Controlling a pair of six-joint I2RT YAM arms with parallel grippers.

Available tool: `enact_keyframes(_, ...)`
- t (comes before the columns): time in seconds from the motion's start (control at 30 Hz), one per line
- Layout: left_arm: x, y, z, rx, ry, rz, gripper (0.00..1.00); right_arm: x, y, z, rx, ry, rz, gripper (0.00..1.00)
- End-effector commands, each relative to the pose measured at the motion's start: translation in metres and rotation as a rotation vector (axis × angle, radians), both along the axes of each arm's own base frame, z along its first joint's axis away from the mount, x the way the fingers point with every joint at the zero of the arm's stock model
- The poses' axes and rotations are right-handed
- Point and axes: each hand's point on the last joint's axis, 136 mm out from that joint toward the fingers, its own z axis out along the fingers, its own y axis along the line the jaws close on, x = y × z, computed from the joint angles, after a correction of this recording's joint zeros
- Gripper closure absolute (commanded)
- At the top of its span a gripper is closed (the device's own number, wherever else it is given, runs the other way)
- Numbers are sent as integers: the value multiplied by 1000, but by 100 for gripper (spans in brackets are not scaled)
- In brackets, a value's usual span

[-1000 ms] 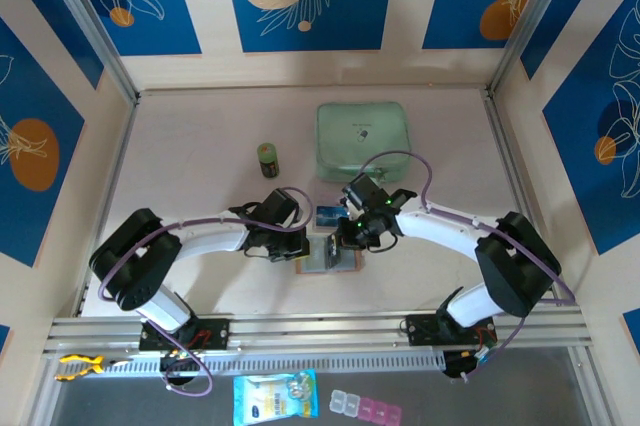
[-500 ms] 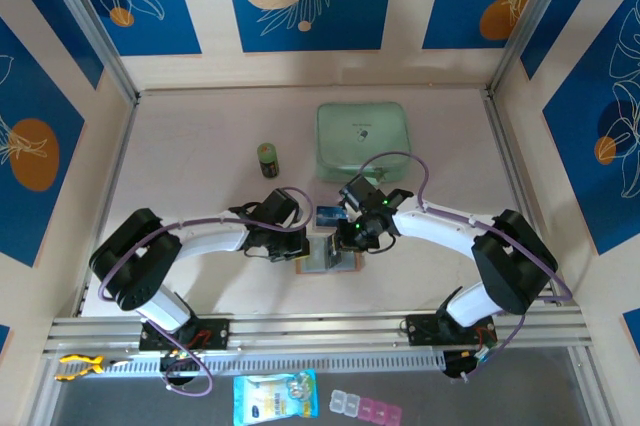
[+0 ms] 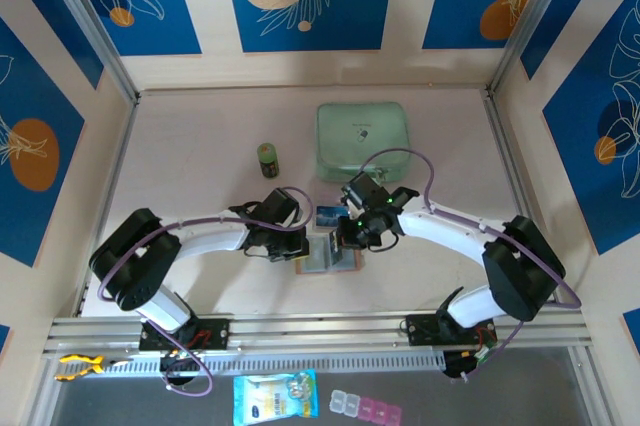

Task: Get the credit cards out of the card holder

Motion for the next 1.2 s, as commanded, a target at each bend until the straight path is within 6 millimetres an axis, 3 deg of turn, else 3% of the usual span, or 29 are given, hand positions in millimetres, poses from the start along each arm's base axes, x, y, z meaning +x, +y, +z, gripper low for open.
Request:
enact_keyframes(0.0, 2, 0, 15, 0, -37, -19, 95, 3, -4, 19, 16, -50, 52, 96)
enact_keyframes(0.27, 8, 6, 27, 0, -89, 3, 93, 8, -12, 40, -21, -218, 355, 100)
enact_keyframes(0.5, 12, 16, 30, 5, -114, 32, 92, 3, -12, 46, -39, -397, 757, 100)
enact_keyframes(0.63, 13, 24, 32, 6, -126, 48, 92, 11, -20, 43, -156, -497, 963, 100)
enact_keyframes(0.9, 13, 39, 30, 12, -135, 84, 89, 37, -11, 59, -114, -533, 1082, 100)
enact_keyframes(1.17, 11, 42, 24, 7, -116, 91, 89, 80, -11, 73, -84, -564, 1101, 100)
